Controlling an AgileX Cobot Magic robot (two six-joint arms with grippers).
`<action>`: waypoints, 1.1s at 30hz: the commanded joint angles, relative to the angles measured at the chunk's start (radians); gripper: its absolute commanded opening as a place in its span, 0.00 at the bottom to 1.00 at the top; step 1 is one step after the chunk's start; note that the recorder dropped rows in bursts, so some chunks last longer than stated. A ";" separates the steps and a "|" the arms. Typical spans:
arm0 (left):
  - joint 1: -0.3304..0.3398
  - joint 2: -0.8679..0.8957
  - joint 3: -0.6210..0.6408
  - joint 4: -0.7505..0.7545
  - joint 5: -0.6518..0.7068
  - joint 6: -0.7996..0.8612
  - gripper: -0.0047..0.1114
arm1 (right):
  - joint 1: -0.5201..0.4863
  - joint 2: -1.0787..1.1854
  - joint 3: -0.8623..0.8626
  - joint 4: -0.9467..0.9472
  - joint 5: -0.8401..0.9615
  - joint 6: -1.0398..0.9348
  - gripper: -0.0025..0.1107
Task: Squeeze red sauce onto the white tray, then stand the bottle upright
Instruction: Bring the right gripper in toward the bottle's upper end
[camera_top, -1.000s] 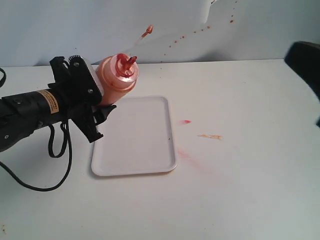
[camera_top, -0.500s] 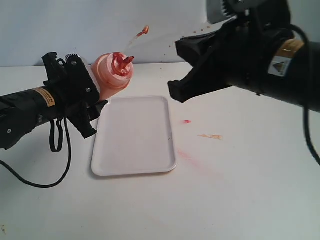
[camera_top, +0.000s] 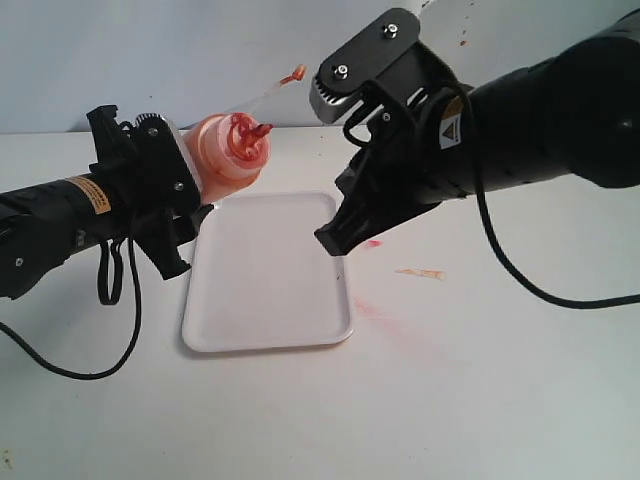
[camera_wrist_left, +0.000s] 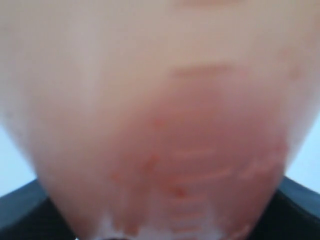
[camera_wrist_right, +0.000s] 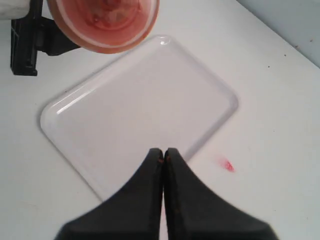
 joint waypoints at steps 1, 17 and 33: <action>0.002 -0.006 -0.013 -0.019 -0.033 -0.001 0.04 | 0.003 0.000 -0.012 0.006 -0.084 -0.013 0.02; 0.002 -0.006 -0.013 -0.019 -0.033 -0.001 0.04 | 0.005 0.000 0.009 0.124 -0.542 0.026 0.02; 0.002 -0.006 -0.013 -0.019 -0.056 0.029 0.04 | 0.005 0.000 0.034 0.115 -0.574 0.024 0.02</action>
